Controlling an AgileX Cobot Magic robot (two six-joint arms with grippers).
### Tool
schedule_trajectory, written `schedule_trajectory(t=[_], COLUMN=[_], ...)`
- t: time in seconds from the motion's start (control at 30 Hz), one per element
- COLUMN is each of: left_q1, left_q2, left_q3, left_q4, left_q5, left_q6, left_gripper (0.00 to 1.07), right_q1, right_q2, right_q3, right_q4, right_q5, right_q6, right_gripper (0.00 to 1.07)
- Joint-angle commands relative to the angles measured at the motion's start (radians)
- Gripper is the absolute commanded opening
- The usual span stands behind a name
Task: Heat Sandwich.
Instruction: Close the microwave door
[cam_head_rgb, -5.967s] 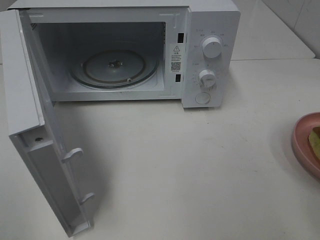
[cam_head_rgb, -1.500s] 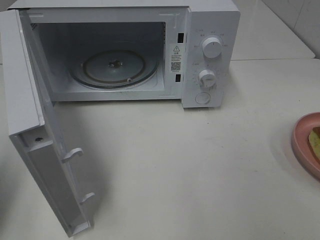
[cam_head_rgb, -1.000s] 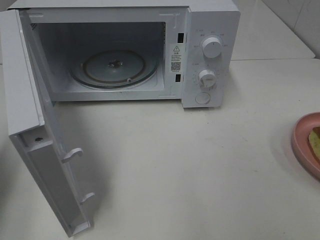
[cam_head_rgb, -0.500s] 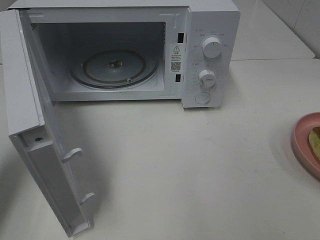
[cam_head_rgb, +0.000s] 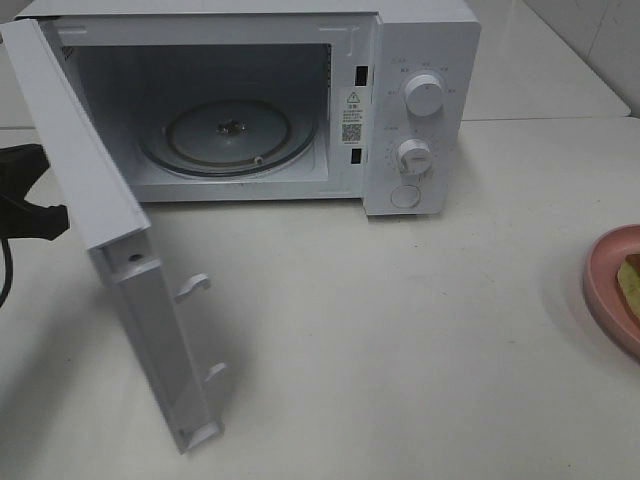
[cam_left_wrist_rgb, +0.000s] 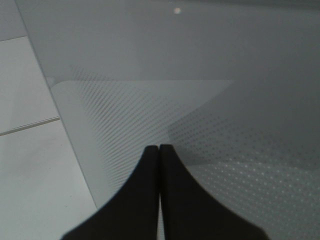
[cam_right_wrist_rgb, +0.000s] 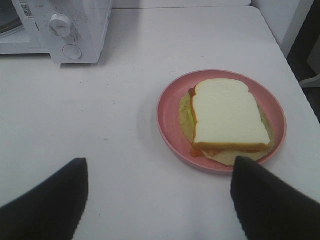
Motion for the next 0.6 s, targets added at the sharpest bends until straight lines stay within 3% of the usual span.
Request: schedule_trajectory(t=[0.03, 0.3, 0.4, 0.6], left_q1=[-0.075, -0.211, -0.280, -0.347], left_q2=[0.015, 0.051, 0.071, 0.110], left_q3=[-0.023, -0.090, -0.135, -0.213], left_q4=[-0.104, -0.258, -0.363, -0.465], left_q5=[-0.022, -0.019, -0.013, 0.019], left_q6=[0.035, 0.067, 0.129, 0.194], left_gripper=[0.00, 0.00, 0.00, 0.00], right_q1=[-0.003, -0.003, -0.003, -0.003], right_q2=[-0.026, -0.026, -0.026, -0.026], right_q3=[0.002, 0.002, 0.002, 0.002], right_q4=[0.003, 0.003, 0.003, 0.003], right_q5=[-0.011, -0.011, -0.011, -0.011], right_q6=[-0.010, -0.010, -0.010, -0.010], right_gripper=[0.76, 0.76, 0.76, 0.76])
